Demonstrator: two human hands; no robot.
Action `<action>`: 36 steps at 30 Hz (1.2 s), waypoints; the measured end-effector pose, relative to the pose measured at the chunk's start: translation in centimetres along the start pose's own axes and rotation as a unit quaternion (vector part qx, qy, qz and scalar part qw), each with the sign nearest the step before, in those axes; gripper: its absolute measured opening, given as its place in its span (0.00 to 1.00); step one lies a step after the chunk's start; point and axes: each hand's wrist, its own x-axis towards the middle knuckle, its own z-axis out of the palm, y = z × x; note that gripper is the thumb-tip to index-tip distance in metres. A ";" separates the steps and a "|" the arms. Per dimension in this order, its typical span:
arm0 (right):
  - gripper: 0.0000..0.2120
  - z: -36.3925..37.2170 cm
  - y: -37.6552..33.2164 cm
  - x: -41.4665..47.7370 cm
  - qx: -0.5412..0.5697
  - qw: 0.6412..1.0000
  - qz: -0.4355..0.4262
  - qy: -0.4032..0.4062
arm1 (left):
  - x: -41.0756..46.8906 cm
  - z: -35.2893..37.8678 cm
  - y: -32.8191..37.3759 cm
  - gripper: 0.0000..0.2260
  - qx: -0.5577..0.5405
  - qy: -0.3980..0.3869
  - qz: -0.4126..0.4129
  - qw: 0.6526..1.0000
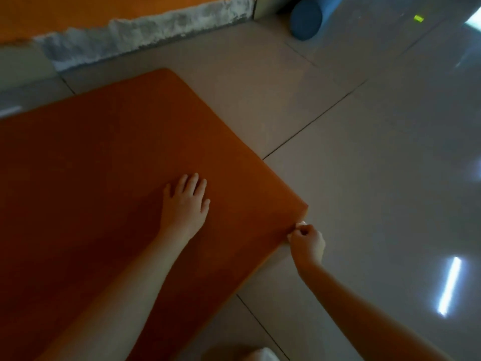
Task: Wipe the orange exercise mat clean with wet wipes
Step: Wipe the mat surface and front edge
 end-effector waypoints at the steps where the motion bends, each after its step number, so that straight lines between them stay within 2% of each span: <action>1: 0.08 -0.1 -0.1 -0.8 -0.002 1.000 -0.014 0.001 | -0.9 0.1 -0.7 0.24 -0.003 0.004 0.014 1.000; 3: 0.08 -0.9 -0.3 -2.6 -0.003 0.999 -0.053 -0.003 | -2.6 -0.1 -1.7 0.23 -0.010 -0.003 0.040 0.999; 5: 0.07 -1.4 -0.6 -4.3 0.015 0.991 -0.128 -0.030 | -3.3 -0.4 -2.3 0.23 -0.022 -0.011 0.051 0.998; 7: 0.09 -0.5 -2.1 -6.0 0.029 0.979 -0.182 -0.088 | -3.0 -0.7 -2.7 0.22 -0.052 -0.011 0.059 0.997; 9: 0.08 1.4 -4.0 -7.3 0.021 0.968 -0.199 -0.149 | -3.1 -0.8 -3.6 0.21 -0.080 -0.001 0.074 0.994; 11: 0.06 3.4 -6.0 -8.2 0.032 0.962 -0.185 -0.196 | -3.6 -1.0 -4.9 0.20 -0.097 0.007 0.095 0.991; 14: 0.05 6.4 -9.0 -9.1 0.067 0.955 -0.120 -0.264 | -4.6 -1.9 -8.1 0.17 -0.135 0.035 0.069 0.988; 19: 0.05 9.9 -12.8 -12.2 0.092 0.928 -0.038 -0.358 | -7.3 -3.1 -13.8 0.12 -0.232 0.084 -0.057 0.967; 23: 0.07 11.5 -14.9 -16.7 0.096 0.902 0.001 -0.420 | -10.9 -4.8 -17.4 0.13 -0.300 0.051 -0.165 0.938; 25: 0.05 12.1 -15.3 -19.6 0.057 0.893 -0.005 -0.447 | -13.4 -5.4 -18.8 0.13 -0.341 0.046 -0.204 0.917; 27: 0.04 12.2 -15.6 -22.3 0.032 0.882 0.002 -0.470 | -15.5 -5.6 -19.6 0.12 -0.393 0.056 -0.247 0.884; 28: 0.03 12.5 -15.7 -24.3 0.030 0.873 0.010 -0.487 | -17.3 -5.6 -20.3 0.11 -0.426 0.077 -0.282 0.856; 30: 0.03 12.3 -16.1 -27.7 0.023 0.861 0.019 -0.508 | -20.5 -6.1 -21.0 0.09 -0.501 0.118 -0.356 0.780; 32: 0.08 12.0 -16.4 -31.2 0.030 0.852 0.032 -0.522 | -24.0 -6.8 -21.6 0.08 -0.560 0.130 -0.424 0.700; 35: 0.15 10.4 -16.4 -36.9 0.057 0.843 0.105 -0.524 | -30.2 -8.7 -21.9 0.11 -0.634 0.137 -0.508 0.567; 36: 0.15 9.4 -16.5 -39.0 0.051 0.841 0.124 -0.525 | -32.3 -9.6 -22.0 0.13 -0.633 0.143 -0.529 0.546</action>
